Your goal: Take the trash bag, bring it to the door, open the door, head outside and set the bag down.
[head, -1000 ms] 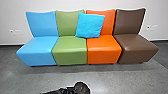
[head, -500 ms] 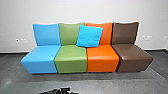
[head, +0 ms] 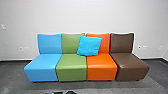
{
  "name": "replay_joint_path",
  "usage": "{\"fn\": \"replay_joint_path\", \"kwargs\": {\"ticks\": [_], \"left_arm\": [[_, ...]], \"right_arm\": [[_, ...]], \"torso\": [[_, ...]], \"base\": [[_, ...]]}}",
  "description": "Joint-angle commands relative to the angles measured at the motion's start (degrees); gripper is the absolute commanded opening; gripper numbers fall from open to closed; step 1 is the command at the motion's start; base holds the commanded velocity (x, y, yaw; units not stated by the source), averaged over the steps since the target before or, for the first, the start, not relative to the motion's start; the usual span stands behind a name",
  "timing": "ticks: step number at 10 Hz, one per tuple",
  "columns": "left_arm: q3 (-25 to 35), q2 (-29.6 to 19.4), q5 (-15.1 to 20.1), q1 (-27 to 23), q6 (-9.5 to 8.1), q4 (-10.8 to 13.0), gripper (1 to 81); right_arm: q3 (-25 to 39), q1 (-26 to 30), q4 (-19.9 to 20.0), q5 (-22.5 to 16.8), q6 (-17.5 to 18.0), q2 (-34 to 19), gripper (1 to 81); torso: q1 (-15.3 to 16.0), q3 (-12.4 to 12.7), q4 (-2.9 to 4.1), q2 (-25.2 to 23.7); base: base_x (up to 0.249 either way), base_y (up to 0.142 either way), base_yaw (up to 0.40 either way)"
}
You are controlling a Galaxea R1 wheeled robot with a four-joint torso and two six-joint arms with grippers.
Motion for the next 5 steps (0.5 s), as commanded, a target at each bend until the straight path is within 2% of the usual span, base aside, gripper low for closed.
{"fn": "replay_joint_path", "kwargs": {"ticks": [1,4,5], "left_arm": [[4.51,-4.82,2.03,-4.19,-0.18,-0.27,1.0],[13.65,-13.52,2.03,0.04,0.70,0.34,1.0],[16.10,-15.88,1.26,2.14,2.53,0.25,1.0]], "right_arm": [[-0.46,1.65,0.16,-2.15,-0.23,-0.49,81.1],[-3.89,-1.69,0.07,-2.15,-0.40,3.02,81.1],[-5.54,-2.92,0.07,-2.15,-0.40,4.68,81.1]], "torso": [[-3.58,5.49,0.00,5.53],[-7.27,11.00,0.00,11.13],[-12.12,18.31,0.00,18.59]], "base": [[0.000,0.000,0.000],[0.000,0.000,0.000],[0.000,0.000,0.000]]}}
